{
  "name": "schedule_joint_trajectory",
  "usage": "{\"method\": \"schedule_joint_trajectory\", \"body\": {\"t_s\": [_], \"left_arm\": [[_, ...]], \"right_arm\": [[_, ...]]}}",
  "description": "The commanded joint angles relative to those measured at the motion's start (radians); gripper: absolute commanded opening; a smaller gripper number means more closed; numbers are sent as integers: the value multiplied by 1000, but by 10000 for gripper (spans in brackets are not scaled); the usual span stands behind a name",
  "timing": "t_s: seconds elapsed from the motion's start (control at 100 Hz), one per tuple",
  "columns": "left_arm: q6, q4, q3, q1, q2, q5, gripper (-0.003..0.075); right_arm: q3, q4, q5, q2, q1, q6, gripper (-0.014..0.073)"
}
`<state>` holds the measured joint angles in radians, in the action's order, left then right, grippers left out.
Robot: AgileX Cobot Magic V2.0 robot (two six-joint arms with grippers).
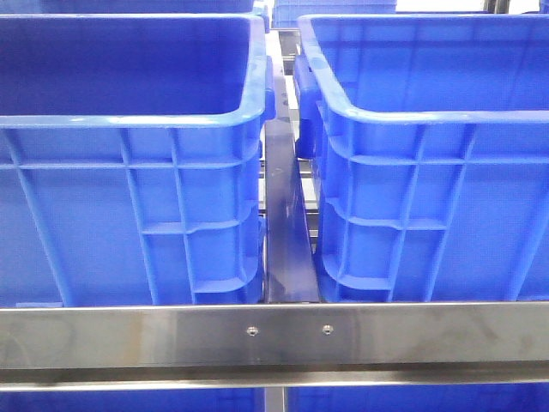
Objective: Pick red and yellow buttons and place in box
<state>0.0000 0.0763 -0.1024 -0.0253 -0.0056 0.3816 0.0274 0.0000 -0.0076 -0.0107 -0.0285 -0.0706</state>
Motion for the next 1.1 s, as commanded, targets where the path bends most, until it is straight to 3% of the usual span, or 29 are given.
{"method": "schedule_joint_trajectory", "body": {"t_s": [0.0,0.29,0.61,1.09], "left_arm": [[-10,4,5,3,-29,-157,-19],[-10,6,110,3,-29,-369,-19],[-10,8,110,3,-29,-363,-19],[-10,9,110,3,-29,-482,-19]], "right_arm": [[0,0,-83,-21,6,3,-67],[0,0,-83,-21,6,3,-67],[0,0,-83,-21,6,3,-67],[0,0,-83,-21,6,3,-67]]}}
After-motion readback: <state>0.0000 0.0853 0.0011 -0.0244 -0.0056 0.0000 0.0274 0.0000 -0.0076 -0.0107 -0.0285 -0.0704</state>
